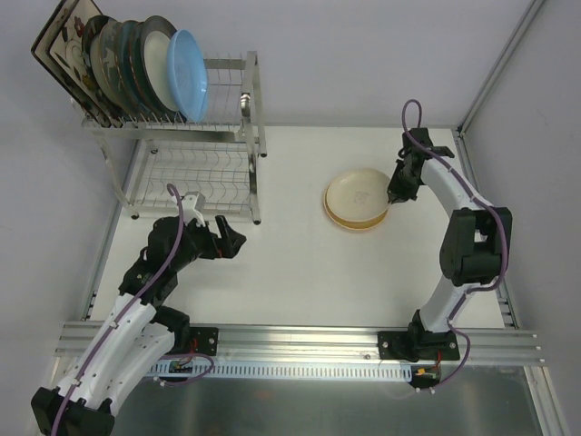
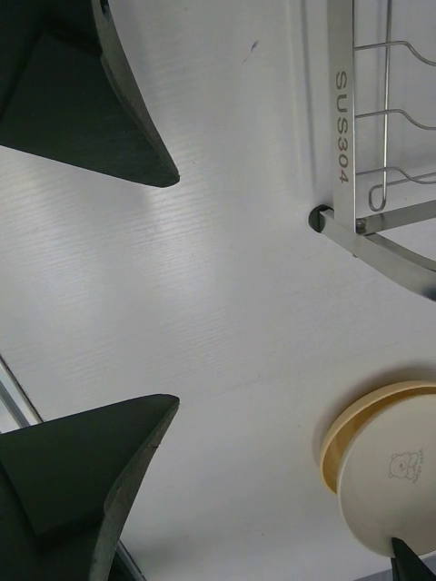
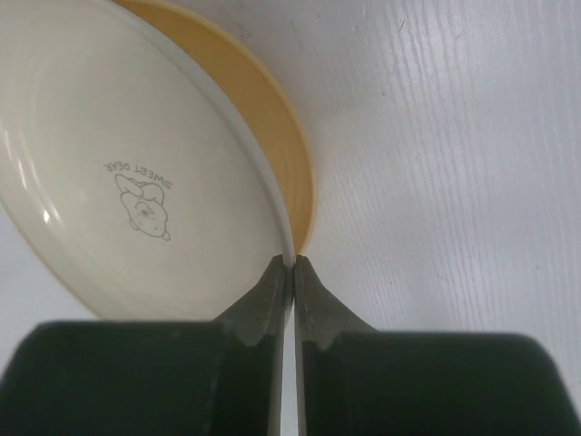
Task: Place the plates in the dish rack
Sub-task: Grab a plate with the right arm, then pass the plate from the right arm to the left
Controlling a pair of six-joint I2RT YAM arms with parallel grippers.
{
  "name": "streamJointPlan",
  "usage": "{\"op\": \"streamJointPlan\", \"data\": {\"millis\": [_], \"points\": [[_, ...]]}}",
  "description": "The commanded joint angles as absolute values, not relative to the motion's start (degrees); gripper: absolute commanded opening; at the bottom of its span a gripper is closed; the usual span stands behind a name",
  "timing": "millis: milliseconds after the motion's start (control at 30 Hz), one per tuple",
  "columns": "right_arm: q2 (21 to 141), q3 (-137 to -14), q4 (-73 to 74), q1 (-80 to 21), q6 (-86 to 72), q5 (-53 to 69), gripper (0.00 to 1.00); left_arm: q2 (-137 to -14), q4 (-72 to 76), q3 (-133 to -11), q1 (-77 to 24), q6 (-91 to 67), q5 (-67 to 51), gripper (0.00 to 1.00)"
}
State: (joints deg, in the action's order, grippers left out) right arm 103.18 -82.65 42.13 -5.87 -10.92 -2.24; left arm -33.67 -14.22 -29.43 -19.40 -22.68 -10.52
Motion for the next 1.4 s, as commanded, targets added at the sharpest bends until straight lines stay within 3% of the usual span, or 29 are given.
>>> {"op": "streamJointPlan", "data": {"millis": [0,533,967,1367], "points": [[97.0,-83.7,42.9,-5.8,-11.6,-0.5,0.00,-34.0,-12.3,-32.9,-19.2,-24.7,-12.5,0.99],[78.2,-70.8,33.1,-6.2,-10.7,14.1,0.01,-37.4,-10.2,-38.6,-20.6,-32.0,-15.2,0.99],[64.5,-59.6,25.7,-15.8,-10.6,20.4,0.01,-43.3,-6.3,-43.9,-32.8,-38.4,-7.5,0.99],[59.2,-55.5,21.4,-22.8,-11.6,20.8,0.01,-48.5,-4.6,-47.6,-41.9,-41.7,-0.3,0.99]]}}
